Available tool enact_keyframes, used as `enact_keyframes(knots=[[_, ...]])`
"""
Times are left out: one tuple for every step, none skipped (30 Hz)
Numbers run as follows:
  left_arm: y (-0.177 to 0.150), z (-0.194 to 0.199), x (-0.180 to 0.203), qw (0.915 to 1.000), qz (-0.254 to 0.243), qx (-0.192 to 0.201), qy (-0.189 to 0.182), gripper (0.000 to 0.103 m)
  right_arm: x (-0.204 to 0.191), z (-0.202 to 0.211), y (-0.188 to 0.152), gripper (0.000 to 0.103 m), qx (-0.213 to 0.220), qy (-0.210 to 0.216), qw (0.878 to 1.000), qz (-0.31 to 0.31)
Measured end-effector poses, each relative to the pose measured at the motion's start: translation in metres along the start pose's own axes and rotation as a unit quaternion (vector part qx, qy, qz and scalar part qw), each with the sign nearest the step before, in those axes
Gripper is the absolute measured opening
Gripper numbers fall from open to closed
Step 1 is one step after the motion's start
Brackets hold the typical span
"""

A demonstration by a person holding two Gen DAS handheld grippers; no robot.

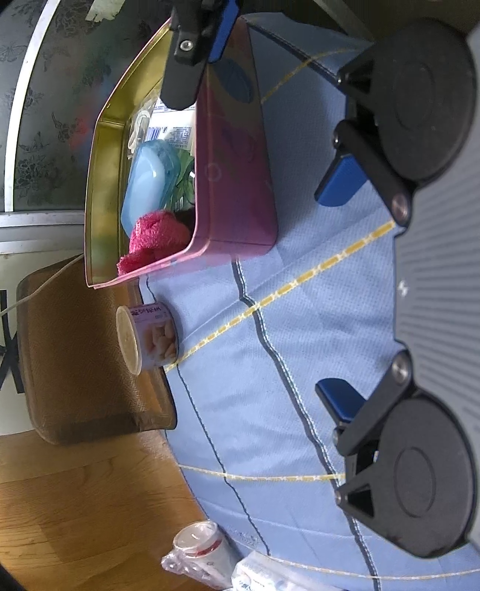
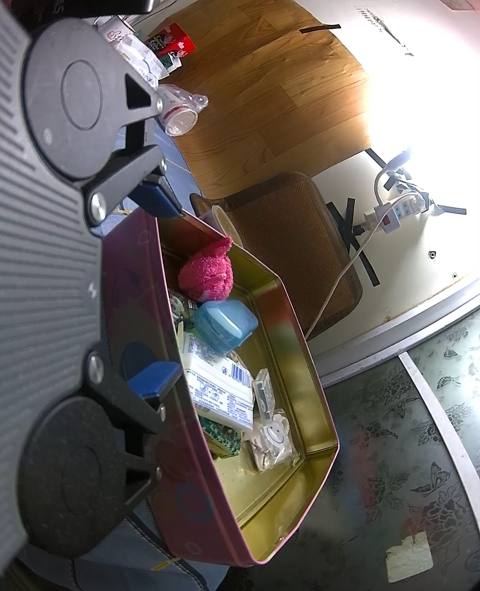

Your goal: Organize soft objects

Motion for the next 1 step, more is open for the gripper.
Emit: enact_keyframes(knots=[[0.0001,-0.0007,-0.0002,1.0,0.0,-0.002,0.001,0.103,0.0,0.0003,-0.0003,0.087,0.001,0.0,1.0,0.001]])
Point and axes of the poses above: each gripper's, at about its wrist camera, not at the fingertips, and z roughly against the way its jaws point, x to its right, y to its top, the point moved 1 cm from there along -z, roughly the way its jaws point, and after that the axes turned 15 degrees about x, right-handed, at the moved point
